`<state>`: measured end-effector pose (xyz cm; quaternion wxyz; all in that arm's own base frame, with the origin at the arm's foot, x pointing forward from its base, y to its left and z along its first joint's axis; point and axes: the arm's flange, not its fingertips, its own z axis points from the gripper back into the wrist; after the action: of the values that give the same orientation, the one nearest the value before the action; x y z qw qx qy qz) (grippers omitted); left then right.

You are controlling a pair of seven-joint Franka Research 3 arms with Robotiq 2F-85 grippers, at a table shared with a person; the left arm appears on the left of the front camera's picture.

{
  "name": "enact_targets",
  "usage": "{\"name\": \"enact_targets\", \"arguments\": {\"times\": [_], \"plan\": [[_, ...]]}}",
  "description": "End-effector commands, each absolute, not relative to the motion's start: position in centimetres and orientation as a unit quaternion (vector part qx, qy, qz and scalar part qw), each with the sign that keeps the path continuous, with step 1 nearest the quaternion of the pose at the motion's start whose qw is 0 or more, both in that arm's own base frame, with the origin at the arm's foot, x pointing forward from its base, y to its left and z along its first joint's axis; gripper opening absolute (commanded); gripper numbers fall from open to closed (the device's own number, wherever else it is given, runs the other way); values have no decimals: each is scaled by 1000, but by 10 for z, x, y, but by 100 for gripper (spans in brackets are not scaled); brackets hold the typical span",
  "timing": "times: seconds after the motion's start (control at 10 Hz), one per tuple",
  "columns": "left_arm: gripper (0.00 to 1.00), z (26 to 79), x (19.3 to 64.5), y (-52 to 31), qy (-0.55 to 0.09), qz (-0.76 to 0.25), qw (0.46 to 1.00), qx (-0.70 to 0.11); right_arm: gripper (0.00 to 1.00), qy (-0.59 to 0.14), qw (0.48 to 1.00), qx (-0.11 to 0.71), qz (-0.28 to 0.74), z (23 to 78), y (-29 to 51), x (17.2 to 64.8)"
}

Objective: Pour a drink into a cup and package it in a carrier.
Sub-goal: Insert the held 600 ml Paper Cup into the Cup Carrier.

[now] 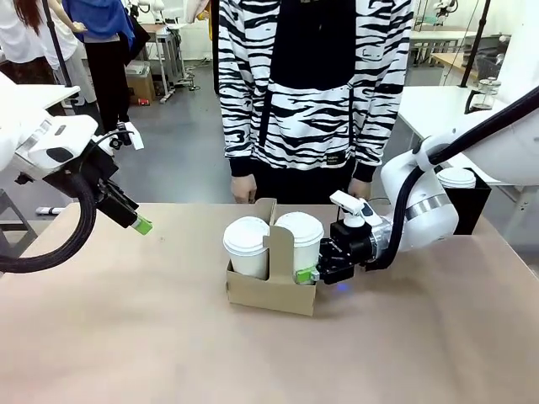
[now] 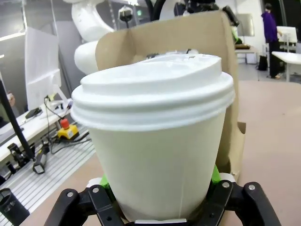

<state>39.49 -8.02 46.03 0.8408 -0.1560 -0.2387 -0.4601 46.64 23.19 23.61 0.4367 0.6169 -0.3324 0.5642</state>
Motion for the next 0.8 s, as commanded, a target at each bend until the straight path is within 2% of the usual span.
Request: {"name": "enact_targets", "arguments": {"times": [0.0,0.2,0.4,0.7], "plan": [[100,461,395,-79,-243,-461,838,-161,100,-323,439,596,590,245,228,460],[100,461,395,-79,-243,-461,838,-161,100,-337,450,567,602,264,214,459],[100,461,395,-79,-243,-461,838,-161,100,-336,483,522,617,286,192,461],[100,461,395,-79,-243,-461,838,-161,100,-332,582,416,616,333,139,454]]}}
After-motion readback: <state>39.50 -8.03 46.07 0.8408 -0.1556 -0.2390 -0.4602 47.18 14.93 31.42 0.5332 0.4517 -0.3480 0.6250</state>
